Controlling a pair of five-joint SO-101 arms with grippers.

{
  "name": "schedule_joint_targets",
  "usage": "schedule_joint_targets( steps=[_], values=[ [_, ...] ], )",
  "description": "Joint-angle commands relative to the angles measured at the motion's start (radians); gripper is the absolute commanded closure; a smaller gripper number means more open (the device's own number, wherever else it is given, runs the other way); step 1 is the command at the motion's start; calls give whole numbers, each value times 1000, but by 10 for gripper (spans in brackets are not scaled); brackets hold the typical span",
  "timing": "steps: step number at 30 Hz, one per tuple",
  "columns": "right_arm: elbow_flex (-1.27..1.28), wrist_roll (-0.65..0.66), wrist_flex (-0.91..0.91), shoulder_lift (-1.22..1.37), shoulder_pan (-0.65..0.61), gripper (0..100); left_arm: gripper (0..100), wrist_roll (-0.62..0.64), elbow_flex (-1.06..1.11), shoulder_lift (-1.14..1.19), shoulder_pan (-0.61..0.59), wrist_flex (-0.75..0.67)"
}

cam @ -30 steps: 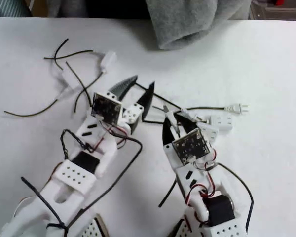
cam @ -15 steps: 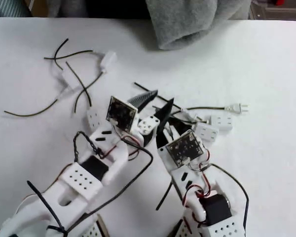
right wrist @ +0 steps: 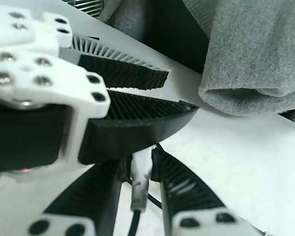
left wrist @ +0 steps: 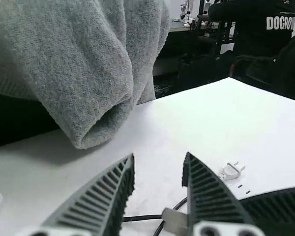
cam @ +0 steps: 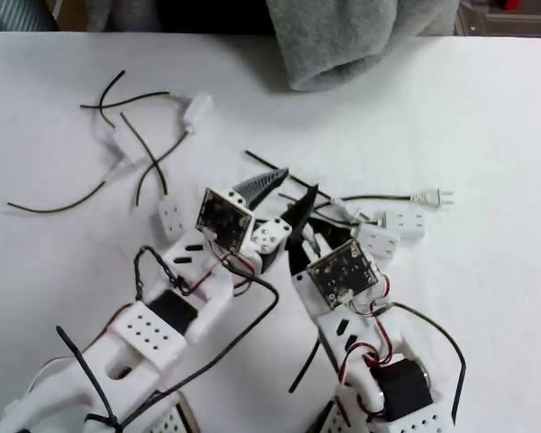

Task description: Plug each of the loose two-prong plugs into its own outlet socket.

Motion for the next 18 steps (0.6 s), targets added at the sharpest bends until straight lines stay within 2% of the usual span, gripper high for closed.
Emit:
schedule_joint_targets(
  steps=[1,7,18],
  values=[
    [-69,11,2,-10,-2,979,834,-21,-2,-2,-19,-14],
    [-110,11,44,-10,-1,979,834,-21,-5,-2,-85,-15],
    [-98,12,42,-7,-1,979,834,-20,-8,-7,-84,-15]
  ],
)
